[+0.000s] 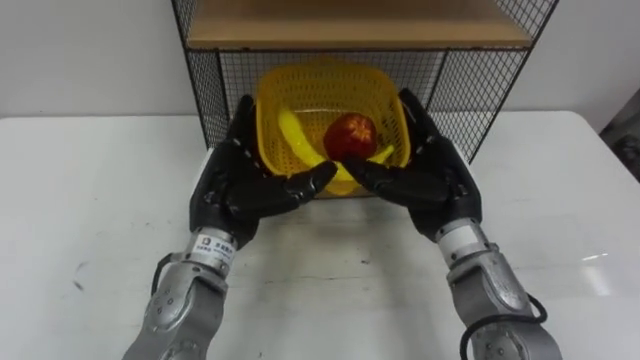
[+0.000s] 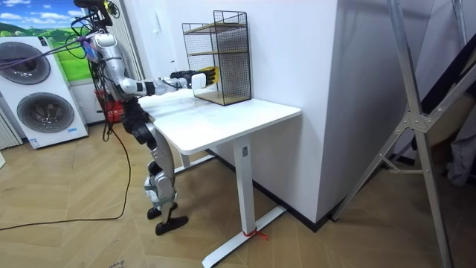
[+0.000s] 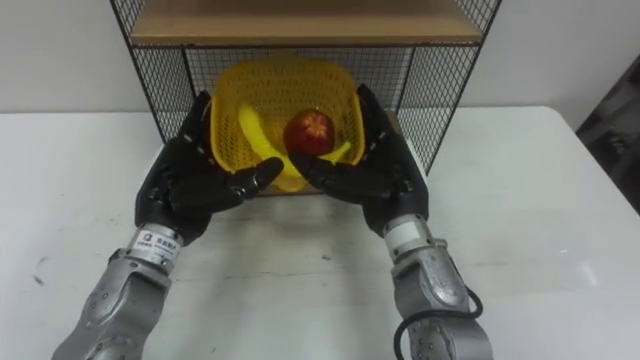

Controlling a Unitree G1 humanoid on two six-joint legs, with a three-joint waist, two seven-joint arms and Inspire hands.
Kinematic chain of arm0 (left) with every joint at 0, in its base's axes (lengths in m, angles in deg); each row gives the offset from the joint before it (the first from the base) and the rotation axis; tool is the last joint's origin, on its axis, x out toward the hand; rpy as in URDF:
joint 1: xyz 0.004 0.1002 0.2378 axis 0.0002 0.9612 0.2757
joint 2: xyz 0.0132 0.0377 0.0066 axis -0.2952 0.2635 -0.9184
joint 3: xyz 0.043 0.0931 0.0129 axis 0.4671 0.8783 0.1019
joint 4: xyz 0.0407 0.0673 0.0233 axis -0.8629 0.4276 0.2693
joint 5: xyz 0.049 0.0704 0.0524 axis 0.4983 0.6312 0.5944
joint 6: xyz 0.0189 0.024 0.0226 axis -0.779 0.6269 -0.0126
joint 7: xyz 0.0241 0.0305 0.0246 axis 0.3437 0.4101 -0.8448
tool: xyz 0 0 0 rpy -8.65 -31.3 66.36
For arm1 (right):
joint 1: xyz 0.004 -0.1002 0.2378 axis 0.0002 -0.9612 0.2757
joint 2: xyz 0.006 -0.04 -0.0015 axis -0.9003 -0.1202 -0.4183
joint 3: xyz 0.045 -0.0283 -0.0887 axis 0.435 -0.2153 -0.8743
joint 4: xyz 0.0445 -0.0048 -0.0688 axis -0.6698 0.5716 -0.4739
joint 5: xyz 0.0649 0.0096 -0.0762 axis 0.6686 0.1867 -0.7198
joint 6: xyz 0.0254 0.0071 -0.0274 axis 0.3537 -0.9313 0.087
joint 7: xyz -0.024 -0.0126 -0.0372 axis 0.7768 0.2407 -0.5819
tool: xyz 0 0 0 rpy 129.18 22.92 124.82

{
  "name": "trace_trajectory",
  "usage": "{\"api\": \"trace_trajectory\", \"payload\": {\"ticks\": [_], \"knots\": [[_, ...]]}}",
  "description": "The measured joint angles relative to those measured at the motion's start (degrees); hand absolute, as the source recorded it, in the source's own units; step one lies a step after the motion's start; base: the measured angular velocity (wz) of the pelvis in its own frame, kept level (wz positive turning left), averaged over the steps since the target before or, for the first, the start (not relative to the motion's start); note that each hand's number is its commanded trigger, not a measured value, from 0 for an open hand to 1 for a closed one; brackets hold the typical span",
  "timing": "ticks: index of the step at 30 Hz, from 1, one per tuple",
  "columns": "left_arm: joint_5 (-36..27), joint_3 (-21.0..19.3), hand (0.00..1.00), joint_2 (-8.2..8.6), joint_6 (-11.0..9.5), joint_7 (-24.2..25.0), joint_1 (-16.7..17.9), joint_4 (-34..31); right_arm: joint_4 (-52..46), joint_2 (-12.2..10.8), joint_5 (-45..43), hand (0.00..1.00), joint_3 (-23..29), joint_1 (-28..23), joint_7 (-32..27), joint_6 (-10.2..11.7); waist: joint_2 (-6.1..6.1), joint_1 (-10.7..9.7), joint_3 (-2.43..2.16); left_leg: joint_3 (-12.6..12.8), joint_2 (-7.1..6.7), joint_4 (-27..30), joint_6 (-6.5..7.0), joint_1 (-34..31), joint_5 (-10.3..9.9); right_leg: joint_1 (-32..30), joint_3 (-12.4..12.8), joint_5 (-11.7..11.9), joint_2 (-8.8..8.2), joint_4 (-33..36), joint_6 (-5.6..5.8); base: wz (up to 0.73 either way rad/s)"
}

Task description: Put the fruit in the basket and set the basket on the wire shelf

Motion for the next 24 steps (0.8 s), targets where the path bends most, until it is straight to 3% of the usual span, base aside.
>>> {"api": "trace_trajectory", "payload": {"ticks": [5,7,12,14,20,24], "knots": [[3.7,-1.12,0.0,0.21,3.11,-0.86,-7.21,7.95,5.26,0.36,1.72,0.0,0.53,6.11,-1.06,-2.7,-0.01,-0.25,0.03,0.27,0.15,-0.16,-0.05,0.08,0.1,0.11,0.08,0.17,0.04,-0.25,-0.1,-0.01],[4.28,-1.26,0.0,0.24,3.92,-1.22,-8.67,9.89,6.96,0.56,2.24,0.0,0.56,7.39,-1.09,-3.66,-0.01,-0.28,0.03,0.27,0.16,-0.34,-0.07,0.38,0.12,0.48,0.07,0.22,0.02,-0.47,-0.11,0.0],[4.2,-2.27,0.0,0.6,8.14,-3.65,-11.25,11.35,9.69,0.47,4.16,0.0,0.78,11.83,-3.43,-7.74,-0.02,-0.48,0.02,0.24,0.31,-0.37,-0.12,0.02,0.19,0.32,-0.17,0.57,-0.11,-1.08,-0.2,0.01],[4.26,-2.64,0.0,1.1,9.65,-4.49,-14.49,14.07,12.11,0.22,3.96,0.0,0.82,14.3,-4.45,-8.51,-0.04,-0.45,0.02,0.12,0.32,-0.15,-0.13,-0.17,0.28,0.33,-0.42,0.61,-0.16,-1.15,-0.21,0.05],[2.99,-2.91,0.0,2.61,10.94,-5.06,-22.96,24.18,23.44,-0.04,8.9,0.0,0.76,20.96,-5.49,-9.74,0.03,-0.53,0.01,-0.72,0.35,-0.17,-0.15,-0.1,0.34,1.36,-1.53,1.13,-0.19,-2.59,-0.25,0.08],[2.93,-2.88,0.0,3.07,12.68,-5.16,-24.74,29.25,28.24,-0.13,9.89,0.0,0.71,24.23,-5.39,-11.4,0.11,-0.36,0.03,-0.48,0.34,-0.56,-0.18,-0.28,0.8,0.98,-1.21,1.39,-0.19,-2.95,-0.24,-0.03]]}}
